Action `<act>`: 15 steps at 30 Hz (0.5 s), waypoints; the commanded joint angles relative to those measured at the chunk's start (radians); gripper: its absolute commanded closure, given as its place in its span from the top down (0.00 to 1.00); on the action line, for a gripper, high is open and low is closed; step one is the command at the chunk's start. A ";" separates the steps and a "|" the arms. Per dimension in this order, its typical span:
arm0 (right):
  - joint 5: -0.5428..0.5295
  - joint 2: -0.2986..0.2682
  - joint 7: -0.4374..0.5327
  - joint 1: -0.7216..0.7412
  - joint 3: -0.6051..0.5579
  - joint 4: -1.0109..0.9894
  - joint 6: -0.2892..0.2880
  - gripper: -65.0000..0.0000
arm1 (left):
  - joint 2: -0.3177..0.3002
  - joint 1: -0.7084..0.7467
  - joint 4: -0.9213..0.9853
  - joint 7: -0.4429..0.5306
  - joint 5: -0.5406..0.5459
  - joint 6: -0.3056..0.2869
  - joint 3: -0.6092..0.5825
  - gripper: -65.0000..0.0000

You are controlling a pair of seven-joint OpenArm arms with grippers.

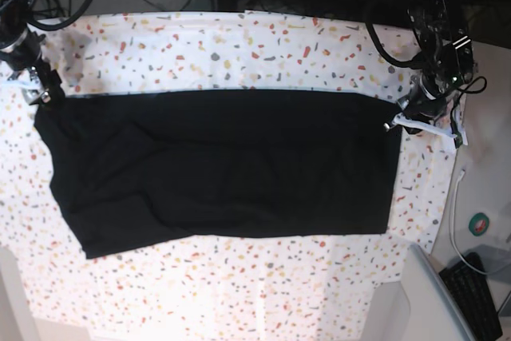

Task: Layout the t-shirt on the table in an organized manner, then fold the t-shirt properly
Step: 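Pull the held shirt edge taut with both grippers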

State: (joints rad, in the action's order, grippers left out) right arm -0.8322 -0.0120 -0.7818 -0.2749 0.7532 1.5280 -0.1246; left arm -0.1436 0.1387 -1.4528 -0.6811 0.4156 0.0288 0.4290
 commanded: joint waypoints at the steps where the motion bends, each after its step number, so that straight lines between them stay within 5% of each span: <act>1: -0.017 -0.010 0.012 0.004 0.004 0.012 -0.013 0.65 | -0.009 -0.011 -0.019 0.011 0.015 -0.008 0.001 0.29; 3: -0.017 -0.010 0.012 0.004 0.004 0.010 -0.013 0.65 | -0.009 -0.011 -0.024 0.010 0.010 -0.008 0.001 0.42; 15: -0.017 -0.010 0.012 0.004 0.004 0.010 -0.013 0.65 | -0.014 -0.023 0.004 0.011 0.009 -0.008 -0.085 0.42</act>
State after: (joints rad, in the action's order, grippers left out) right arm -0.8318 -0.0109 -0.7822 -0.2749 0.7528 1.5242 -0.1246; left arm -0.1413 0.1200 -1.4380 -0.6853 0.4210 0.0200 0.3386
